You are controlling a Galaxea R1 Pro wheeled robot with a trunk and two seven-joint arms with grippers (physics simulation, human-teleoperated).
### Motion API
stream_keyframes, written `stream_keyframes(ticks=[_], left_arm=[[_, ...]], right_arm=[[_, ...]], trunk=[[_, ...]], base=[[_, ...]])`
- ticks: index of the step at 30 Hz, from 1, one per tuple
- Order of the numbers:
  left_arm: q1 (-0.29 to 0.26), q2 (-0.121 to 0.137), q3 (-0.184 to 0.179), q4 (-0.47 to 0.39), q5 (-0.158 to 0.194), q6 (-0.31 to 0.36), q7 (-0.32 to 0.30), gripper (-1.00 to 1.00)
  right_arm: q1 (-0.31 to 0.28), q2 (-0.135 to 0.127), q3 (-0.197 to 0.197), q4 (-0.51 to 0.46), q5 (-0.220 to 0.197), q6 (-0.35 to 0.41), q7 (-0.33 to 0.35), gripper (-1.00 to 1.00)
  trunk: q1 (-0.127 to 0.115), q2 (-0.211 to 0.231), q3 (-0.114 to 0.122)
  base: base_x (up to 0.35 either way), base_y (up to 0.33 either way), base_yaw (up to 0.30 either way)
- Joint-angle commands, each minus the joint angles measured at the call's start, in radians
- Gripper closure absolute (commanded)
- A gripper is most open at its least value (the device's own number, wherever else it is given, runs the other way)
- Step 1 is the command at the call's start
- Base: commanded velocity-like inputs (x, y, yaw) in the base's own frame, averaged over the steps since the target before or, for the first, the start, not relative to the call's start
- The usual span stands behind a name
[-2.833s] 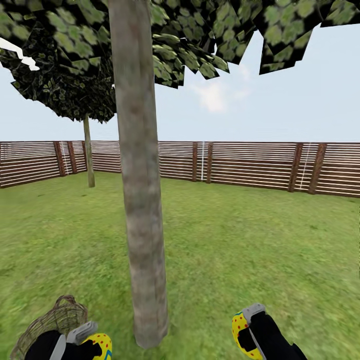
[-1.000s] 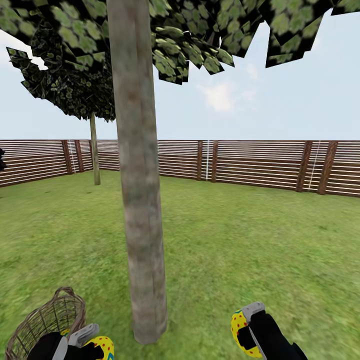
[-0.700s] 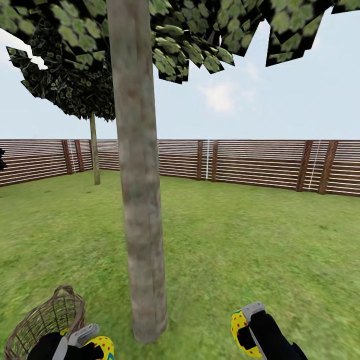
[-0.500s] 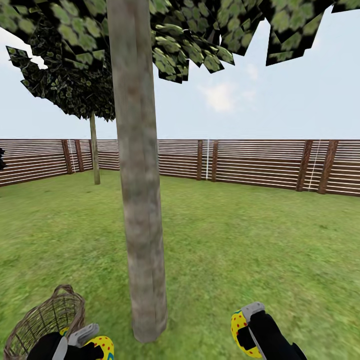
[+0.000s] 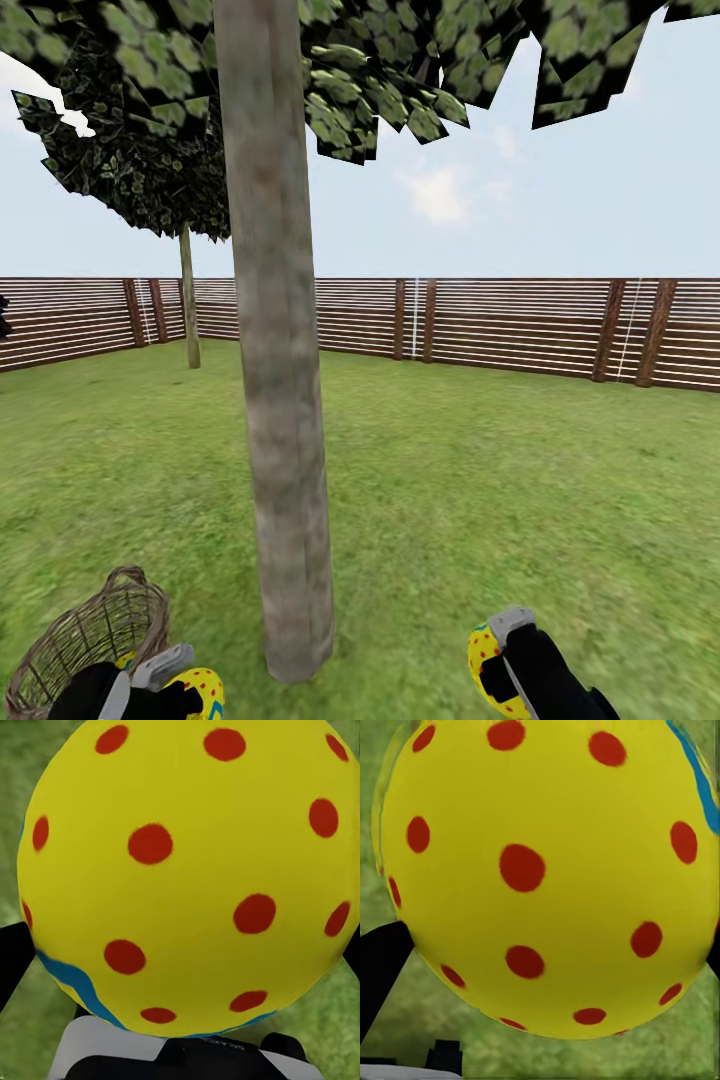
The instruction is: Take the three Easter eggs out of the wicker basket on the lawn in the garden, then place them on the lawn next to a single tree (choose any tree) so that all three eggs are next to the same tree and none are left in the basket.
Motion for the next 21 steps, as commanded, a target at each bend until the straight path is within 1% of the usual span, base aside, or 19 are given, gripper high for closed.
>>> stream_keyframes(ticks=[1,3,9,15,17,21], left_arm=[[-0.001,0.000,0.002,-0.001,0.000,0.005,-0.004,1.00],[-0.001,-0.007,0.004,-0.001,0.000,0.005,-0.003,1.00],[-0.001,-0.010,0.005,0.000,-0.001,0.005,-0.002,1.00],[-0.001,-0.010,0.006,0.001,-0.001,0.005,0.005,1.00],[-0.001,-0.010,0.006,0.001,-0.001,0.005,0.006,1.00],[-0.001,-0.010,0.006,0.001,-0.001,0.005,0.007,1.00]], right_arm=[[-0.001,-0.007,0.003,0.005,0.009,0.006,0.007,1.00],[-0.001,-0.018,0.004,0.016,0.008,0.001,0.006,1.00],[-0.001,-0.018,0.004,0.035,0.009,-0.006,0.002,1.00],[-0.001,-0.017,0.005,0.036,0.009,-0.006,0.001,1.00],[-0.001,-0.017,0.005,0.037,0.010,-0.004,-0.001,1.00],[-0.001,-0.016,0.005,0.037,0.011,-0.003,-0.002,1.00]], trunk=[[0.000,-0.001,-0.001],[0.000,-0.001,-0.001],[0.000,-0.001,-0.001],[0.023,-0.043,-0.020],[0.031,-0.057,-0.026],[0.046,-0.085,-0.039]], base=[[0.000,0.000,0.000],[0.000,0.000,0.000],[0.000,0.000,0.000],[0.000,0.000,0.001],[0.000,0.000,0.172],[0.000,0.000,0.275]])
